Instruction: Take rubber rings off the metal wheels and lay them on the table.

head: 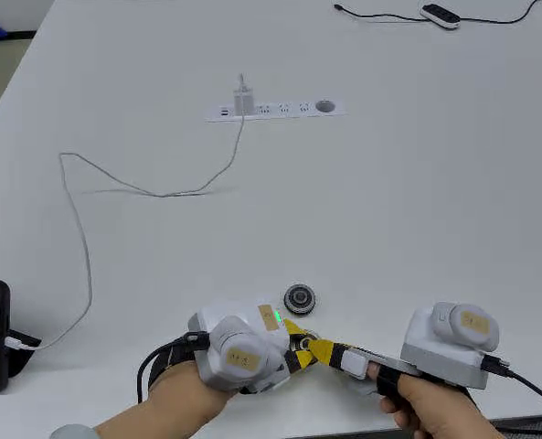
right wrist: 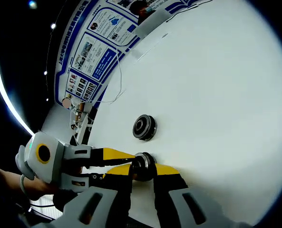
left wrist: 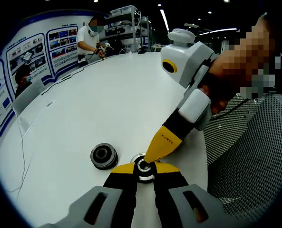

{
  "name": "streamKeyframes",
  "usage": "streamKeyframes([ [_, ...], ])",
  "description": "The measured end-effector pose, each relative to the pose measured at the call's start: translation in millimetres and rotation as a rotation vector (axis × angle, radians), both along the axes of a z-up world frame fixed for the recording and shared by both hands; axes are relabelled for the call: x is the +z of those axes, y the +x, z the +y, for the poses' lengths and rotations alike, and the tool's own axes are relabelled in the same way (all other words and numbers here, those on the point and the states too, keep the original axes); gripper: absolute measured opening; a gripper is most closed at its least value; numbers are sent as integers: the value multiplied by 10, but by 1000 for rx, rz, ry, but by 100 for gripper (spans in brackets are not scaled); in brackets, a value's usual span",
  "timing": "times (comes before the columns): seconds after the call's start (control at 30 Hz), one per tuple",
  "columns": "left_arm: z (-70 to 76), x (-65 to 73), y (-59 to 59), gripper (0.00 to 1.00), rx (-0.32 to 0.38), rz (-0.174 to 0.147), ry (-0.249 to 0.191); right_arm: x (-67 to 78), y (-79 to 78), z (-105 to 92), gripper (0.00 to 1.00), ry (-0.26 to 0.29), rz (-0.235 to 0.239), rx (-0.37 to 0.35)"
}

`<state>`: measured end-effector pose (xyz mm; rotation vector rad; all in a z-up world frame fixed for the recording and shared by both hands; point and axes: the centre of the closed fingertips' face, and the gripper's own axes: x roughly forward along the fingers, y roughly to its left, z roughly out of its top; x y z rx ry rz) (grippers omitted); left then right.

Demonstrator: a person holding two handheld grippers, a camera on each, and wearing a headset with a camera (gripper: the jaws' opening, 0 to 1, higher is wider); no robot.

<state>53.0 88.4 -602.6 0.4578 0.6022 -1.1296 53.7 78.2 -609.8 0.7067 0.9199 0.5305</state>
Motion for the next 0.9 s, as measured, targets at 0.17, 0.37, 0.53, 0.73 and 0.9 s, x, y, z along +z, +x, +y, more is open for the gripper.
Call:
streamKeyframes([
  [0.17, 0, 0, 0, 13, 2, 0, -1, 24, 1, 0, 19, 0, -8, 10],
  [0.37, 1, 0, 0, 13, 1, 0, 0, -6, 8, 11, 17, -2, -2, 13],
  [0.53, 2, -1, 1, 13, 2, 1, -1, 12, 12, -5, 17, 1, -6, 18],
  [0.73, 2, -4, 0, 13, 4, 1, -1, 60, -16, -35, 14, 2, -21, 28],
  [0.9, 3, -3, -5, 13, 3, 1, -1, 15, -13, -45, 11, -21, -24, 38],
])
